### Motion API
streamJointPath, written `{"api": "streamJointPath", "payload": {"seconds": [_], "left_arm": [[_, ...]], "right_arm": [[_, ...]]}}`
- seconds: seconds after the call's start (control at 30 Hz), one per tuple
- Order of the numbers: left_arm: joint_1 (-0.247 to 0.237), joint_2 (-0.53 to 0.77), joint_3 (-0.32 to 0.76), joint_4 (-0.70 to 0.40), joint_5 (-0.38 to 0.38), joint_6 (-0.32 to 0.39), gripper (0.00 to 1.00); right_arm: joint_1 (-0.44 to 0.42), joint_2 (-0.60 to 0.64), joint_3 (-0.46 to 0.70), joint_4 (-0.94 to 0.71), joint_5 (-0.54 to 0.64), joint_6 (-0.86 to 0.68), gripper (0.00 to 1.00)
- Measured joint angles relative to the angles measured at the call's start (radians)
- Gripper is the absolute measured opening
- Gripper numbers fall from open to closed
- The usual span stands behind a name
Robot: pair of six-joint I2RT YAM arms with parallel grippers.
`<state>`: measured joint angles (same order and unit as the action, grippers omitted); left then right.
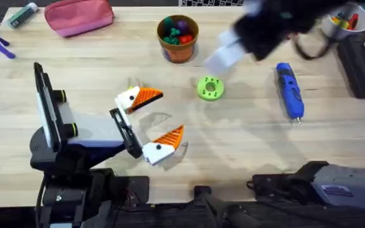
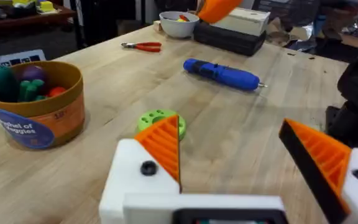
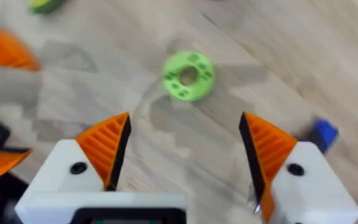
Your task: Pick up the gripper from the table and insert it into the empty holder that is missing its gripper. Then pick up a screw, insert it into the mounting hole, and use the screwdriver to tighten it. Finally, clean up the table by picking up the vegetable and placing it into the bucket.
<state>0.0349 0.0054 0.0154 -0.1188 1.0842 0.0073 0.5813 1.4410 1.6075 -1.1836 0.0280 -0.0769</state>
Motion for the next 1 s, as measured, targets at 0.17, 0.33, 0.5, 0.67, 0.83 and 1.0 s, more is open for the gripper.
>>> {"api": "streamJointPath", "payload": {"seconds": [0.17,0.33,0.5,0.67,0.83,1.0], "left_arm": [[0.0,0.0,0.0,0.0,0.0,0.0,0.986],[0.0,0.0,0.0,0.0,0.0,0.0,0.985],[0.0,0.0,0.0,0.0,0.0,0.0,0.985],[0.0,0.0,0.0,0.0,0.0,0.0,0.985],[0.0,0.0,0.0,0.0,0.0,0.0,0.985],[0.0,0.0,0.0,0.0,0.0,0.0,0.985]], "right_arm": [[-0.215,-0.137,-0.16,0.012,0.036,0.144,0.992],[-0.424,-0.223,-0.321,0.048,0.045,0.198,0.993],[-0.594,-0.227,-0.402,0.053,0.052,0.205,0.992],[-0.666,-0.201,-0.406,0.066,0.061,0.204,0.993],[-0.675,-0.132,-0.406,0.06,0.081,0.203,0.993],[-0.675,-0.081,-0.406,0.057,0.084,0.203,0.993]]}}
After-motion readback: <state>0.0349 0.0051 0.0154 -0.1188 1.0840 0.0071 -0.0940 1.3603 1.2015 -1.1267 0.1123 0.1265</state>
